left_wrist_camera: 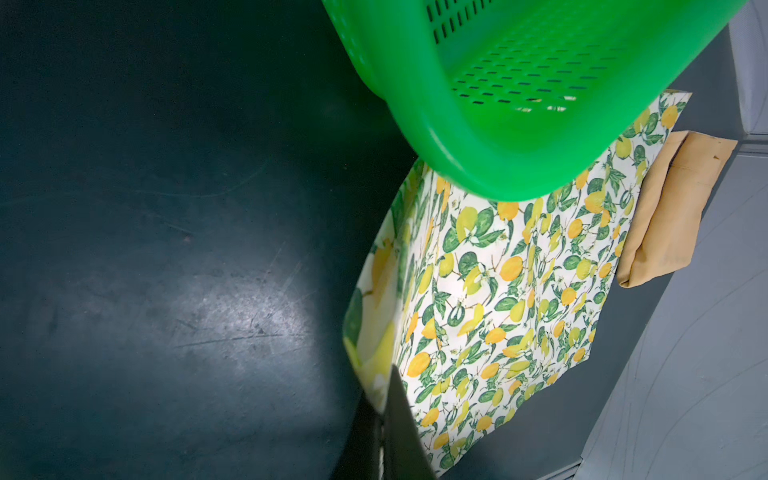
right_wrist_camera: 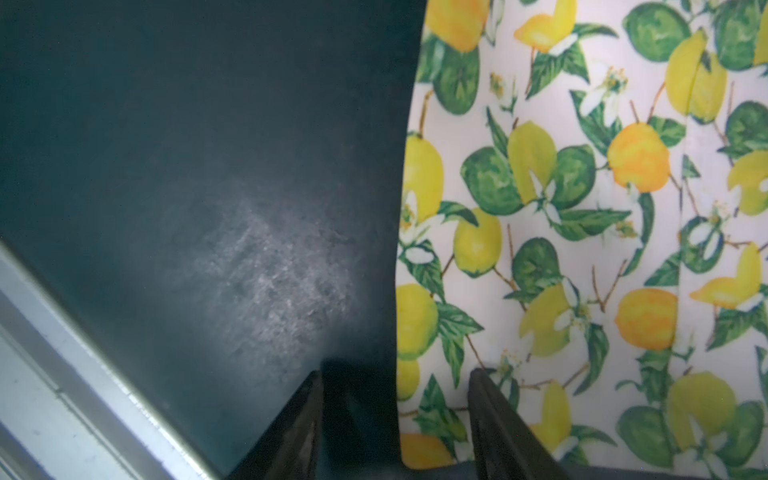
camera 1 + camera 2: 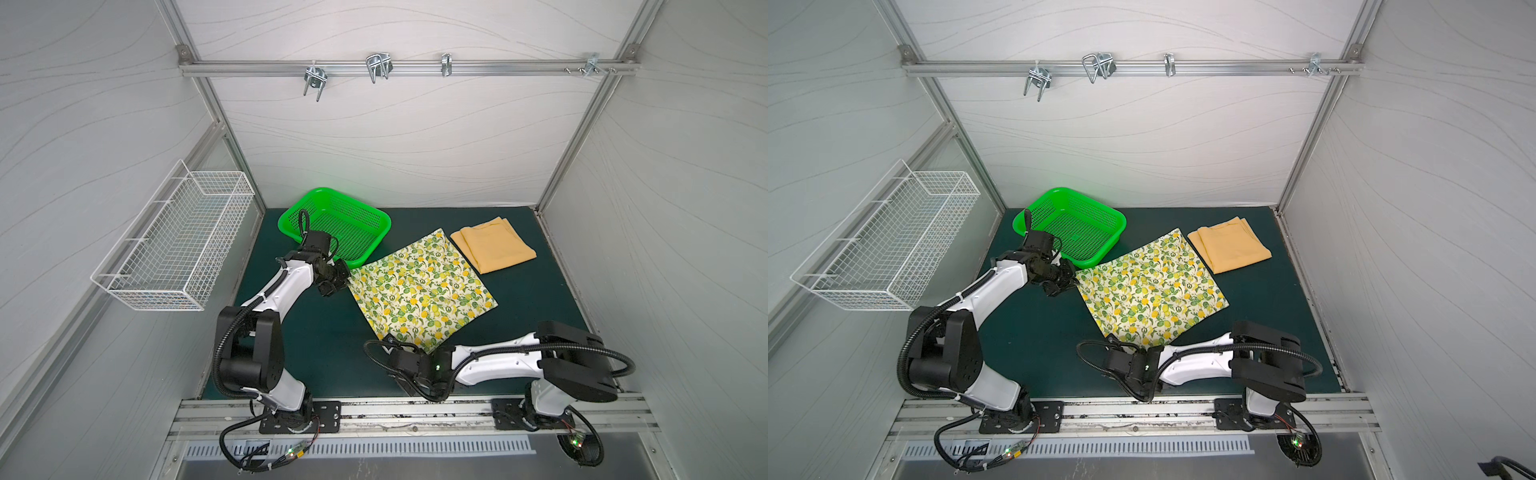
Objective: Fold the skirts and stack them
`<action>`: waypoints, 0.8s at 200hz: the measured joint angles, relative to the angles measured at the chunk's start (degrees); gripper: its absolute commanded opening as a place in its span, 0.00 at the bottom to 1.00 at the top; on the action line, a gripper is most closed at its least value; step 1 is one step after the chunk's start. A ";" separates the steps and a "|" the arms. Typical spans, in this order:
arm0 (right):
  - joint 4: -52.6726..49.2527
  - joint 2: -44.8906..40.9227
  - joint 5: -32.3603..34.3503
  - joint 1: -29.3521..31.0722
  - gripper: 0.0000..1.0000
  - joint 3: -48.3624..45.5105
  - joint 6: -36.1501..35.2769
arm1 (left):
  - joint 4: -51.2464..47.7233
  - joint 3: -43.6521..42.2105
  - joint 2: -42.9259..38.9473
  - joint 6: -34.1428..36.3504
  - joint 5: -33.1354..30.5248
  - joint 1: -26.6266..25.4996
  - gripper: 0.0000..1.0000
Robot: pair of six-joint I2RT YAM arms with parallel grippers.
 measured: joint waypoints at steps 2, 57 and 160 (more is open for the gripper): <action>0.04 0.00 0.04 0.00 0.47 -0.02 0.09 | 0.00 0.11 0.00 0.02 0.02 0.00 0.00; 0.76 0.44 1.66 -0.07 0.16 -0.15 1.95 | -1.20 2.08 0.00 0.61 0.26 0.00 0.00; -2.43 -0.59 2.62 -0.66 0.01 0.42 1.95 | -4.52 4.70 0.00 1.11 0.39 0.11 0.00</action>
